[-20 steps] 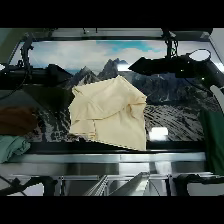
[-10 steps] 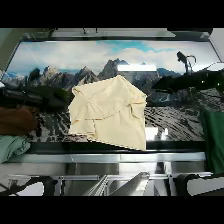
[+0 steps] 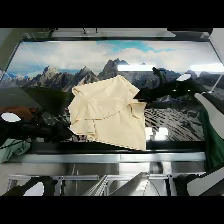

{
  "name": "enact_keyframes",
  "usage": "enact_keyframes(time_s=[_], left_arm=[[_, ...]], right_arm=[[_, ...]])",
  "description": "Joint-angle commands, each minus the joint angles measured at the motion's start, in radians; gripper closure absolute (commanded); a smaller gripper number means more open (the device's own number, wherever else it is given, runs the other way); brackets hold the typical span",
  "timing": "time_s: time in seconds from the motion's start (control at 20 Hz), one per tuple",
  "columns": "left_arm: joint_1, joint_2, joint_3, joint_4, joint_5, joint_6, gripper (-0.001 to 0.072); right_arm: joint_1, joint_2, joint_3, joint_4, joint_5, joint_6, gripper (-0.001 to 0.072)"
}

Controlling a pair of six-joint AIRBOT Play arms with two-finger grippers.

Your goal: Fold the shirts.

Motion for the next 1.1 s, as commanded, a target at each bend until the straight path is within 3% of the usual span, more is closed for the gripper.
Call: enact_keyframes(time_s=[0.0,0.35,0.4,0.45,0.55,0.65,0.7,0.75,1.05], left_arm=[[-0.001,-0.037,-0.051,0.008,0.098,-0.001,0.0368],[-0.066,-0.296,0.137,0.009,0.122,0.018,0.0368],[-0.089,-0.323,0.176,0.013,0.122,0.018,0.0368],[-0.11,-0.346,0.209,0.016,0.124,0.018,0.0368],[-0.142,-0.389,0.276,0.016,0.139,0.018,0.0368],[-0.155,-0.429,0.337,0.016,0.138,0.016,0.0369],[-0.156,-0.45,0.369,0.015,0.134,0.002,0.0448],[-0.156,-0.465,0.393,0.015,0.125,-0.004,0.0695],[-0.155,-0.438,0.539,0.013,0.096,-0.002,0.0698]], right_arm=[[0.071,-0.016,0.001,0.07,-0.162,-0.02,0.0134],[0.102,-0.024,0.001,0.14,-0.19,-0.02,0.0161],[0.106,-0.025,0.001,0.15,-0.188,-0.02,0.0373],[0.112,-0.025,0.001,0.158,-0.19,-0.02,0.0489],[0.117,-0.025,0.001,0.187,-0.19,-0.021,0.0489],[0.117,-0.025,0.002,0.202,-0.19,-0.029,0.0688],[0.117,-0.025,0.002,0.202,-0.19,-0.029,0.069],[0.117,-0.025,0.003,0.201,-0.19,-0.034,0.069],[0.114,-0.009,0.055,0.202,-0.189,-0.042,0.0692]])
